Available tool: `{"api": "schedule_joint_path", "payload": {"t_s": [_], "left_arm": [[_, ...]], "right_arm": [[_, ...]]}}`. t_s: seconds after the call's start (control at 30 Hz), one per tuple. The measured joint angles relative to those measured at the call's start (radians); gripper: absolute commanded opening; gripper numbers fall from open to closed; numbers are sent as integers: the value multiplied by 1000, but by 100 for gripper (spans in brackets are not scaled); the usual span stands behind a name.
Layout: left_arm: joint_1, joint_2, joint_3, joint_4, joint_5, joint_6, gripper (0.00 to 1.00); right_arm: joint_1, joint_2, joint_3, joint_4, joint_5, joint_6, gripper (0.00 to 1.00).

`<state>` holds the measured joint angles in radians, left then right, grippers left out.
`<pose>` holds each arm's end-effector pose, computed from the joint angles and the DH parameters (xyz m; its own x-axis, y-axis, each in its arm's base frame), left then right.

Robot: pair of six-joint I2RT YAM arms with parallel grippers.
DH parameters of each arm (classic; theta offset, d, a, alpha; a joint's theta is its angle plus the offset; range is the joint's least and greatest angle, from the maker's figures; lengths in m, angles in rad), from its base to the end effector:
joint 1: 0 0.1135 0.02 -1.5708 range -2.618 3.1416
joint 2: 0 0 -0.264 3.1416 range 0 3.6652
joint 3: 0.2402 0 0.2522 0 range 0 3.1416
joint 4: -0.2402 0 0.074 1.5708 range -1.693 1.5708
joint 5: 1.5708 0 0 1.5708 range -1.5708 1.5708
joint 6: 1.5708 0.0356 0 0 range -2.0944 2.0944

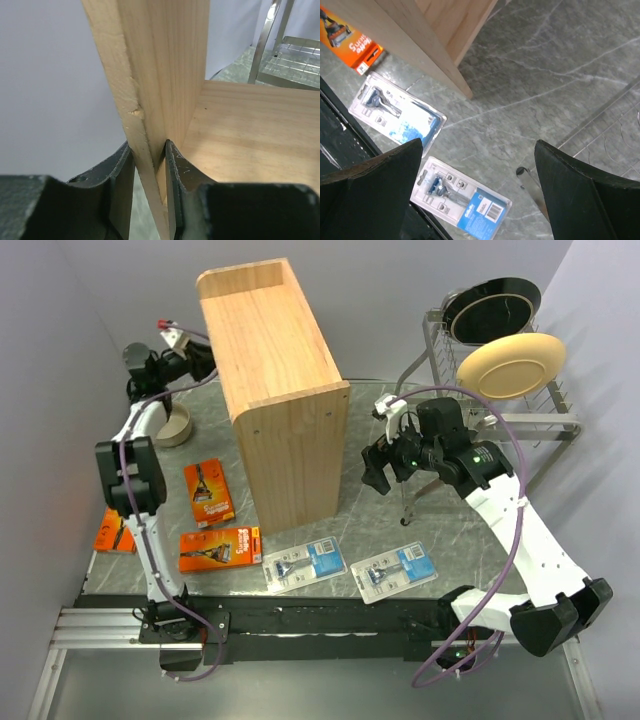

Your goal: Place and organize the shaving razors onto the shelf

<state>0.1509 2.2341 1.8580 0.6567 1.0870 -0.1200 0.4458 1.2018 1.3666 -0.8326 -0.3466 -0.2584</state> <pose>0.5183 0.0469 0.3124 0.1795 -0.0290 -0.9833 0.7983 0.5885 0.1284 0.2122 0.1148 0.3925 -0.3751 -0.4456 -0.8129 -0.7675 0.6410 0.0027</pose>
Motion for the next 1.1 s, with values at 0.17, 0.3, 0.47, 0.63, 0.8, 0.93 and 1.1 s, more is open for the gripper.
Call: {"api": "schedule_joint_path", "payload": {"t_s": [0.17, 0.3, 0.47, 0.63, 0.8, 0.93, 1.1], "left_arm": [[68, -174, -228, -21, -19, -43, 1], [87, -242, -249, -192, -48, -43, 1], [93, -415, -496, -116, -131, -73, 8], [106, -529, -641, -74, -216, -106, 13], [101, -550, -642, -121, -302, -106, 28], [101, -560, -642, -148, -405, -109, 32], [99, -582, -641, -199, -486, -101, 32]], "right_arm": [[4, 0, -13, 35, -28, 19, 100], [32, -3, -13, 45, -74, 31, 98], [78, 8, -2, 119, -113, 106, 93], [87, 70, 95, 144, -33, 255, 89], [88, 204, 264, 161, 149, 341, 90], [85, 313, 371, 159, 256, 344, 92], [72, 429, 484, 190, 412, 328, 96]]}}
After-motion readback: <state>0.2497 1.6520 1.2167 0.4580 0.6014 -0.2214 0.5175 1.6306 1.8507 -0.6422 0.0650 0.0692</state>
